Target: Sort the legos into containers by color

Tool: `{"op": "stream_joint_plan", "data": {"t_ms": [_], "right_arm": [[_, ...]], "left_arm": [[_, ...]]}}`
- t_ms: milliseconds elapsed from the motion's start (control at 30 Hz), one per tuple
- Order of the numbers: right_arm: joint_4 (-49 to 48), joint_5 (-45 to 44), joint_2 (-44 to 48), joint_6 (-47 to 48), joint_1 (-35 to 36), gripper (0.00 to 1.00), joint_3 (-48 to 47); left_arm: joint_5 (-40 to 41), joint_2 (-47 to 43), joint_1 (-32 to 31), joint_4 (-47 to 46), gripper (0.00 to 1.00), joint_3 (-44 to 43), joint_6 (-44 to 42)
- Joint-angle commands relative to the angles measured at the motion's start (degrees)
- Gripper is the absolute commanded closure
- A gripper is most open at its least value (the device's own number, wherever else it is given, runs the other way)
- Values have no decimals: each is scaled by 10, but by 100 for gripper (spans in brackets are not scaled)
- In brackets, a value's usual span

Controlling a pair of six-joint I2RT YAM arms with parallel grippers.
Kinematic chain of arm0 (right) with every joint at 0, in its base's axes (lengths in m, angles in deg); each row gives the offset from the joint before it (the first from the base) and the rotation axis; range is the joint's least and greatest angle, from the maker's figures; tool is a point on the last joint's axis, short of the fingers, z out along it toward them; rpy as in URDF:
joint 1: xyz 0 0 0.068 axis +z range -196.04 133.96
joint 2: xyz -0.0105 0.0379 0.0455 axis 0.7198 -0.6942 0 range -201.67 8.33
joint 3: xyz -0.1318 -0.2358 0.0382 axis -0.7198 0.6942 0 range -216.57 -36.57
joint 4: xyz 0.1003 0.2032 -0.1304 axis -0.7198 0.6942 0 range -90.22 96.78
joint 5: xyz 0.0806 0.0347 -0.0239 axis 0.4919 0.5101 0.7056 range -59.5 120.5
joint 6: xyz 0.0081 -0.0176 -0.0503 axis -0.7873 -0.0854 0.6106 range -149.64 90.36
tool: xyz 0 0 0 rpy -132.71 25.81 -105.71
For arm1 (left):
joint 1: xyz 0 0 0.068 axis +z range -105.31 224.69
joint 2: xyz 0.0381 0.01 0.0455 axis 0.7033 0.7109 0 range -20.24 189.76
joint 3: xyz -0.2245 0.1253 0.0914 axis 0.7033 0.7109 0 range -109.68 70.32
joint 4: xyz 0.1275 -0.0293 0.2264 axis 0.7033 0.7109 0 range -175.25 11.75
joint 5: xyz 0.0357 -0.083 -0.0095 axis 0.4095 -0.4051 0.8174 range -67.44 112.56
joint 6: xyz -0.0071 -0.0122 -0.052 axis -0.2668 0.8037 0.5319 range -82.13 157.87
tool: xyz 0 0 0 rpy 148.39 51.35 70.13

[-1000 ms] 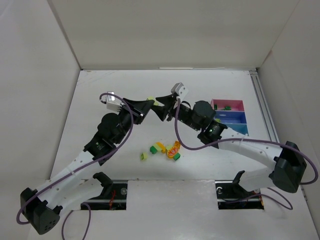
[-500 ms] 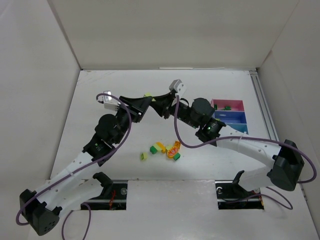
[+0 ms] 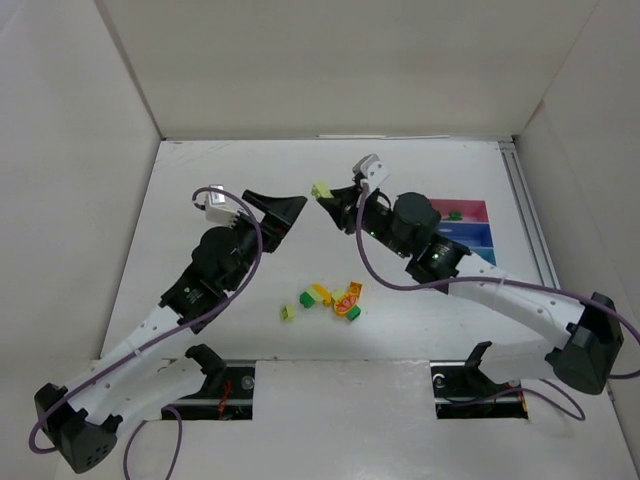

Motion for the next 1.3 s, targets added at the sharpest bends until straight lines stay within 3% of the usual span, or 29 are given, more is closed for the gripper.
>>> {"op": "stream_joint_plan", "data": {"t_ms": [0,200,400,733,833,1133,1267], "right_arm": [[108,-62,48,9,-45,100,-1],[328,-92,83,-47,-218,100,36],[435,-133,41,-57,-347,100,36],[481,-150,-74,-57,-394,99,-31],[481,-150,-80,-63,-400,94,-31],[503,-157,-93,-69,-411,57,-36],[503,-157,-86,-69,-411,51,-36]], "left_arm": [[78,13,-3,143,0,-77,-52],[80,108,2,324,0,-148,-145],[-2,174,7,288,0,-121,-203],[-33,241,7,290,0,-131,-216],[-39,242,7,295,0,-131,-216],[-51,257,7,313,0,-120,-216],[-58,257,7,326,0,-96,-211]]}}
